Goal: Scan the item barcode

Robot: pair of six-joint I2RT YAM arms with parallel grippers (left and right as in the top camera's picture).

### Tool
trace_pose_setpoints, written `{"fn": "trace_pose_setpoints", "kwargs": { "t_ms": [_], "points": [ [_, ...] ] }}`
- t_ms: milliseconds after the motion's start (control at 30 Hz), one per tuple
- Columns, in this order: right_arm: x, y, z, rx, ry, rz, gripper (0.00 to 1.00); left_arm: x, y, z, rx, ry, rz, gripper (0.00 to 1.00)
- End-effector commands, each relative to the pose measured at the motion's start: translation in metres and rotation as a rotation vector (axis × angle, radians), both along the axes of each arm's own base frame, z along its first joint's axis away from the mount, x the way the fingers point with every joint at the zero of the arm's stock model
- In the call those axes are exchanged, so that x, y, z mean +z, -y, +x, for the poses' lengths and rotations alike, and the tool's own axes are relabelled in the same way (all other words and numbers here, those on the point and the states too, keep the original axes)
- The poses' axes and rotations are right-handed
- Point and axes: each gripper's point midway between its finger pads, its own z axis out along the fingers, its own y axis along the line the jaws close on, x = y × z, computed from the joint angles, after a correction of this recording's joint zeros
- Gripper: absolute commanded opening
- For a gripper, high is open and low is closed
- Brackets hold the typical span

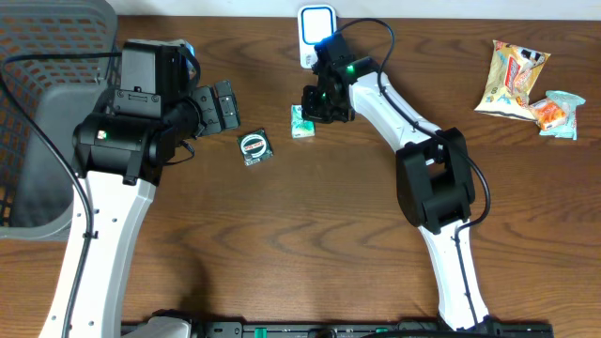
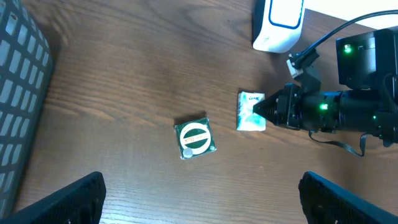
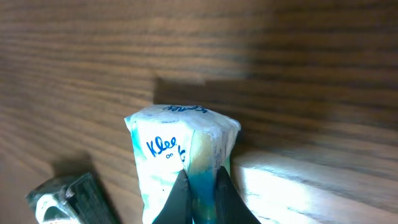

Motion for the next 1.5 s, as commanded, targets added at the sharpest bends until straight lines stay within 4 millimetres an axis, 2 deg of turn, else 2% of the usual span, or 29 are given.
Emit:
{"fn": "trace_pose_setpoints", "kwargs": {
  "t_ms": [0,33,100,167,233,267,333,467,533,700,833,967,1000,1133,1167,1267,1333,1367,1467],
  "points": [
    [0.012,-0.005,-0.006,0.076,-0.055,0.172,0.01,0.003,-0.003,0.0,0.005,0.008,0.013,0.98],
    [0.016,-0.005,-0.005,0.082,-0.054,0.198,0.01,0.003,-0.003,0.0,0.005,0.008,0.013,0.98],
    [0.042,-0.004,-0.001,0.132,-0.028,0.324,0.01,0.003,-0.003,0.0,0.005,0.008,0.013,0.98],
    [0.087,-0.001,-0.001,0.249,0.036,0.541,0.01,0.003,-0.003,0.0,0.005,0.008,0.013,0.98],
    [0.112,0.006,-0.002,0.315,0.081,0.662,0.01,0.003,-0.003,0.0,0.005,0.008,0.013,0.98],
    [0.13,0.014,-0.003,0.367,0.123,0.763,0.01,0.003,-0.003,0.0,0.005,0.008,0.013,0.98],
    [0.152,0.029,-0.003,0.418,0.184,0.891,0.01,0.003,-0.003,0.0,0.005,0.008,0.013,0.98],
    [0.183,0.072,0.006,0.439,0.299,1.058,0.01,0.003,-0.003,0.0,0.005,0.008,0.013,0.98],
    [0.183,0.094,0.015,0.394,0.316,1.051,0.01,0.003,-0.003,0.0,0.005,0.008,0.013,0.98],
    [0.183,0.124,0.025,0.339,0.345,1.039,0.01,0.003,-0.003,0.0,0.005,0.008,0.013,0.98],
    [0.183,0.128,0.026,0.332,0.348,1.038,0.01,0.003,-0.003,0.0,0.005,0.008,0.013,0.98],
    [0.182,0.12,0.024,0.343,0.339,1.034,0.01,0.003,-0.003,0.0,0.005,0.008,0.013,0.98],
    [0.176,0.116,0.025,0.324,0.311,1.004,0.01,0.003,-0.003,0.0,0.005,0.008,0.013,0.98],
    [0.11,0.1,0.03,0.185,0.146,0.645,0.01,0.003,-0.003,0.0,0.005,0.008,0.013,0.98],
    [0.076,0.101,0.029,0.155,0.112,0.412,0.01,0.003,-0.003,0.0,0.005,0.008,0.013,0.97],
    [0.046,0.113,0.03,0.136,0.118,0.073,0.01,0.003,-0.003,0.0,0.005,0.008,0.013,0.98],
    [0.047,0.12,0.037,0.129,0.156,-0.08,0.01,0.003,-0.003,0.0,0.005,0.008,0.013,0.98],
    [0.057,0.129,0.05,0.115,0.223,-0.241,0.01,0.003,-0.003,0.0,0.005,0.008,0.013,0.98],
    [0.089,0.142,0.078,0.13,0.397,-0.528,0.01,0.003,-0.003,0.0,0.005,0.008,0.013,0.98]
  ]
}}
